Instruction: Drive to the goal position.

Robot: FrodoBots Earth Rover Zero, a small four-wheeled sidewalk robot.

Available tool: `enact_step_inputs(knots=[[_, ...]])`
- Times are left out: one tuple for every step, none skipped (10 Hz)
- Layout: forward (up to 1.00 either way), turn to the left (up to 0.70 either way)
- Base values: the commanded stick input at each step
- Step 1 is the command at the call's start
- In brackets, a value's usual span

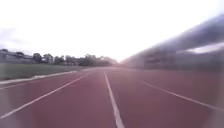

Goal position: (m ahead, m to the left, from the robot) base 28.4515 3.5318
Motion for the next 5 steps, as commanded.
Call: enact_step_inputs(knots=[[0.7,0.0],[0.7,0.0],[0.7,0.0],[0.7,0.0],[0.7,0.0]])
